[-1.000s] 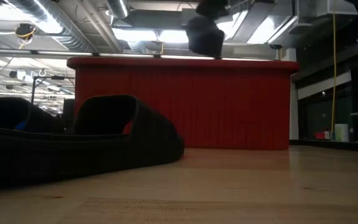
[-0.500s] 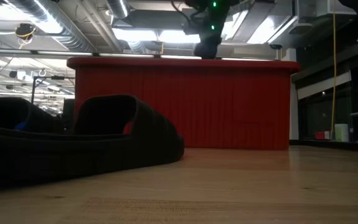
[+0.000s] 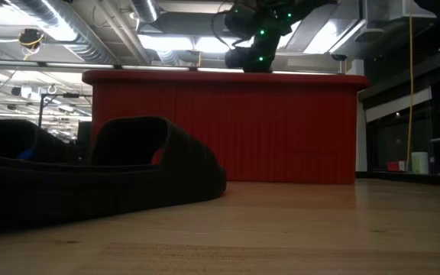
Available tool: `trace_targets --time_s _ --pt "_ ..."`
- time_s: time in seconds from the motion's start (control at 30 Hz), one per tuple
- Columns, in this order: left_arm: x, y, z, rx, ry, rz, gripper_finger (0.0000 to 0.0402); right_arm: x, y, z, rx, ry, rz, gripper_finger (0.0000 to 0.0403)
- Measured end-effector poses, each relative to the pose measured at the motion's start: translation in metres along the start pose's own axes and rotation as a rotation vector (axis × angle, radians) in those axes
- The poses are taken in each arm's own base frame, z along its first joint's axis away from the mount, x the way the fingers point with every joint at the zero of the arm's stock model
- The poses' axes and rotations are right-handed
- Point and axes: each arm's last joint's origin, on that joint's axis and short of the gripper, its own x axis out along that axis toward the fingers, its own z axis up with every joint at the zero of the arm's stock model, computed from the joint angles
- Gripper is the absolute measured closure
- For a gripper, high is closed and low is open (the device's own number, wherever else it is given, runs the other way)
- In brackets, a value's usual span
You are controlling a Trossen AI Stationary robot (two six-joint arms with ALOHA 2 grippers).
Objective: Pick and place slides into bin
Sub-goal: Put the right black slide into the red bin
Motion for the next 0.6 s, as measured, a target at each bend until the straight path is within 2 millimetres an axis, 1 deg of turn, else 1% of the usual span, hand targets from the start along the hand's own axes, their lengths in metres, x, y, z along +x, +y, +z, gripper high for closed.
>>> trace_targets --time_s 0.17,0.6 --pt "0.0 0.0 -0.0001 0.008 0.0 0.0 0.0274 0.0008 0.0005 0.0005 0.003 -0.026 0.04 0.0402" --pt "0.0 0.0 -0.0001 0.009 0.001 0.0 0.0274 0.0008 0.0006 0.0004 -0.001 -0.026 0.041 0.0402"
